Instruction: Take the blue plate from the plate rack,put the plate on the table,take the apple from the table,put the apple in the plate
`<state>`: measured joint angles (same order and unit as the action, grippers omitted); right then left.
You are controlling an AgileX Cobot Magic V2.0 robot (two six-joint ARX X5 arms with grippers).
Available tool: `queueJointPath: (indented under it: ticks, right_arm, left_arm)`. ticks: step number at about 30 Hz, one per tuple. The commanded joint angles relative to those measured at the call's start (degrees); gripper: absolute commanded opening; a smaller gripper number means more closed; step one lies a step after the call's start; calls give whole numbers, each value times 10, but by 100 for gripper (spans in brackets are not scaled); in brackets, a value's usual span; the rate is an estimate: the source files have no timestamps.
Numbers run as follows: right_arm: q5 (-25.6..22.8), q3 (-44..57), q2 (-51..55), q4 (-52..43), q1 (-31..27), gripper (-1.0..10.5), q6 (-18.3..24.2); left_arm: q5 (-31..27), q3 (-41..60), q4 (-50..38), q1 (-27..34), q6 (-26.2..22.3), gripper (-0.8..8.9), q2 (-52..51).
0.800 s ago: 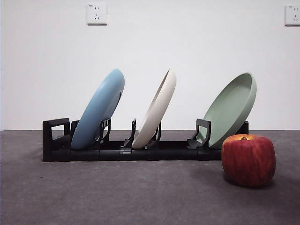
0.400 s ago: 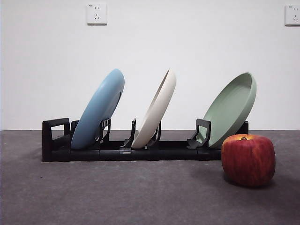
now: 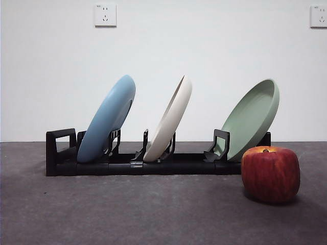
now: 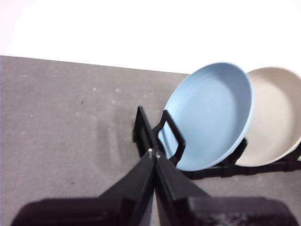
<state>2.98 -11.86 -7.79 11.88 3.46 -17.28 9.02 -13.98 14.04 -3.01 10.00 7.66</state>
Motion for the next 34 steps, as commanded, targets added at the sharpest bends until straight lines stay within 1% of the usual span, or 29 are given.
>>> queueJointPath:
  ticks: [1, 4, 7, 9, 13, 18, 20, 21, 22, 25, 26, 27, 31, 32, 34]
  right_arm:
    - [18, -50, -42, 16, 1, -10, -8]
    - [39, -108, -92, 42, 1, -9, 5]
    - [73, -165, -144, 69, 1, -9, 31]
    - [96, -201, -177, 88, 1, -8, 43]
    - [140, -271, -245, 141, 1, -1, 68]
    - [211, -351, -331, 235, 1, 2, 122]
    - [227, -375, -362, 267, 1, 7, 134]
    - [226, -382, -373, 278, 1, 14, 135]
    - [227, -389, -384, 285, 1, 44, 139]
    - [226, -394, -404, 290, 1, 203, 142]
    - [226, -394, -410, 291, 1, 264, 142]
    - [226, -394, -414, 292, 1, 291, 142]
    - [226, -394, -417, 292, 1, 290, 142]
    - [226, -394, -417, 292, 1, 289, 142]
    - [226, -394, -417, 292, 1, 289, 142]
  left_arm:
    - [5, -43, 11, 1, 5, -6, 48]
    - [9, -96, 26, 1, -3, -6, 108]
    - [37, -149, 41, 1, -27, -6, 170]
    - [57, -182, 46, 1, -34, -6, 210]
    - [113, -244, 67, 1, -42, -6, 287]
    - [190, -317, 116, 0, -43, -4, 382]
    - [216, -338, 130, -2, -43, 0, 414]
    - [223, -343, 131, -5, -43, 3, 426]
    - [230, -349, 131, -8, -43, 22, 438]
    - [230, -353, 120, -23, -42, 247, 463]
    - [229, -353, 113, -32, -39, 275, 473]
    - [228, -355, 108, -42, -37, 275, 482]
    - [225, -403, 105, -80, -25, 276, 536]
    - [217, -426, 108, -89, -25, 276, 555]
    - [176, -477, 123, -109, -25, 276, 599]
